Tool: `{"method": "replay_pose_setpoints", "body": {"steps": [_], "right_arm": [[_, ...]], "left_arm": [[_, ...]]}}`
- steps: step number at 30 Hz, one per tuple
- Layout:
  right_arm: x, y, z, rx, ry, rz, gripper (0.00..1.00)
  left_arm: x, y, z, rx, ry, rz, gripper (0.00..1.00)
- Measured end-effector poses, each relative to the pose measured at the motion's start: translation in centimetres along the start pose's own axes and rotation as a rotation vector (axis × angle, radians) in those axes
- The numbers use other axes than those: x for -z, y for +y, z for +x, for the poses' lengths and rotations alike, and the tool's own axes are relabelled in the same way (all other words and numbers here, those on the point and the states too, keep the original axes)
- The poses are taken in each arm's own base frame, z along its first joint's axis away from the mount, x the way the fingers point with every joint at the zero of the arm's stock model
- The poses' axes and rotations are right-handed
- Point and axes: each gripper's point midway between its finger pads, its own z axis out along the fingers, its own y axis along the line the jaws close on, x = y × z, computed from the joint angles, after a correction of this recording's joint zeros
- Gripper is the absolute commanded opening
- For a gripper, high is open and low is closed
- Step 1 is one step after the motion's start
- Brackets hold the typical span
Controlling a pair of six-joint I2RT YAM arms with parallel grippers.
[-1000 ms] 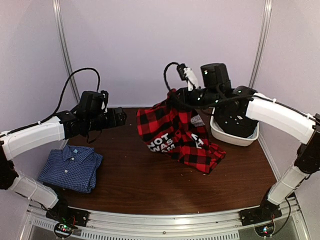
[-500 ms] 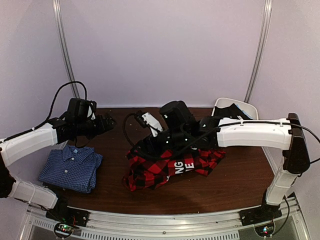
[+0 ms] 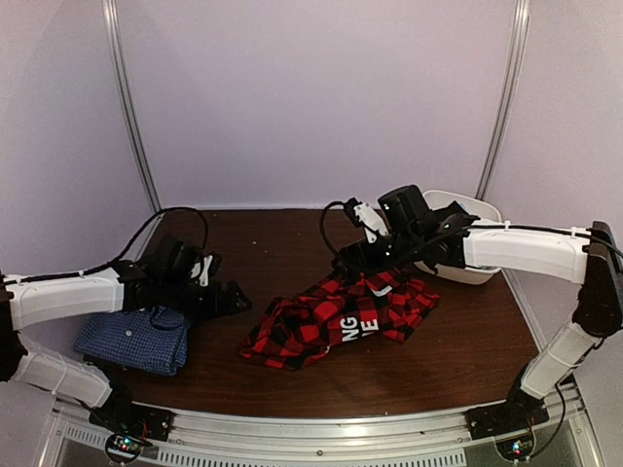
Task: Fold and stack the long sleeve shirts
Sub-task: Move the crumpled shirt to the center of the board.
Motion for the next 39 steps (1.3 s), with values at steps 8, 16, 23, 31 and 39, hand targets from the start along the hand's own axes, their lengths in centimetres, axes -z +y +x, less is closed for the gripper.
{"method": "replay_pose_setpoints", "body": {"steps": [8, 16, 23, 31, 39], "right_arm": [[-1.8, -5.0, 8.1, 0.002, 0.188, 0.091, 0.91], [-3.7, -6.1, 11.0, -0.015, 0.243, 0.105, 0.59], [-4.1, -6.4, 12.3, -0.04, 0.255, 0.111, 0.01], [-2.2, -6.2, 12.3, -0.072, 0.241, 0.116, 0.0], [2.6, -1.5, 10.2, -0.097, 0.148, 0.003, 0.0]], "left_arm": [[-1.6, -1.8, 6.4, -0.055, 0.196, 0.062, 0.98], [-3.7, -0.8, 9.7, -0.035, 0.318, 0.027, 0.88], [-6.6, -1.2, 8.8, 0.008, 0.328, 0.0, 0.43], [-11.0, -2.4, 3.9, 0.015, 0.256, -0.041, 0.09], [-15.1, -0.6, -9.1, 0.069, 0.075, -0.047, 0.06]]}}
